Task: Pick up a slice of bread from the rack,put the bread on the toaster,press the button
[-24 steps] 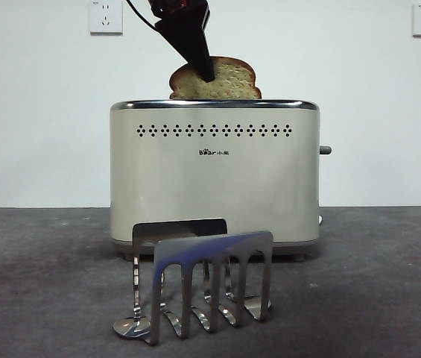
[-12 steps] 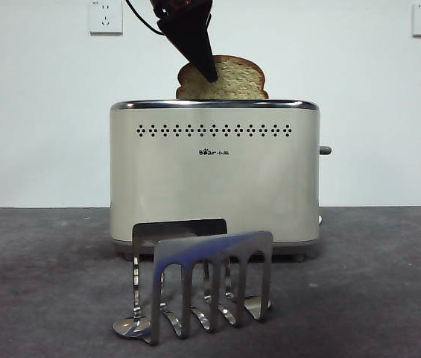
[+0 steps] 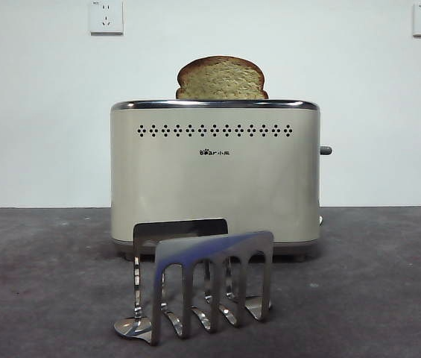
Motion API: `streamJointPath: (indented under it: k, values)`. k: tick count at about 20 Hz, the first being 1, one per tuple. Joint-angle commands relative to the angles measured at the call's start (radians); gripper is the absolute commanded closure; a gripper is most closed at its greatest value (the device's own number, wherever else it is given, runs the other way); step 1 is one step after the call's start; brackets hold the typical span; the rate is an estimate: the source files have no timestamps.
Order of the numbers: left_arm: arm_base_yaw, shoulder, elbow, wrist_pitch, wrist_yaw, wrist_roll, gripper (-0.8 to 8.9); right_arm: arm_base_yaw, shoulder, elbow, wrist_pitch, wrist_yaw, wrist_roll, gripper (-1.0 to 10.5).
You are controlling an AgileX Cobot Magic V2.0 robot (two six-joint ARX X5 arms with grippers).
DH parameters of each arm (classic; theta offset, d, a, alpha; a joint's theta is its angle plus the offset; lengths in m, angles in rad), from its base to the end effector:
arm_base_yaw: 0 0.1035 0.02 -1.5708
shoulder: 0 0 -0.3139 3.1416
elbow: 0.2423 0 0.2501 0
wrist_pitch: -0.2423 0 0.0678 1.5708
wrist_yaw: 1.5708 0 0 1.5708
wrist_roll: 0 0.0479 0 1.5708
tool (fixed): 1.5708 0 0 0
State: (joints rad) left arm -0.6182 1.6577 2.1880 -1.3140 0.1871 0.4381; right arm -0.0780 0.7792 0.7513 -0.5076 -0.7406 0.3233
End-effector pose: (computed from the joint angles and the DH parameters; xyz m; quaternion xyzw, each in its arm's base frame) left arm 0.2456 -0.1856 0.5097 0.2645 0.2854 -0.4346 0.8122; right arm 0.1319 0.0221 0.3247 0.2507 0.2900 0.2705 0.8831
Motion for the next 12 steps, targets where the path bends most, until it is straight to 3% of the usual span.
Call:
streamJointPath:
  k: [1, 5, 12]
  values:
    - [-0.002, -0.025, -0.002, -0.003, 0.003, -0.245, 8.18, 0.000, 0.142, 0.021, 0.172, -0.093, 0.156, 9.5]
    - [-0.002, -0.054, -0.002, -0.005, 0.003, -0.344, 8.19, 0.000, 0.435, 0.139, 0.360, -0.180, 0.253, 9.5]
    - [-0.031, -0.068, -0.019, -0.009, 0.003, -0.395, 8.20, 0.000, 0.712, 0.350, 0.349, -0.241, 0.252, 9.5]
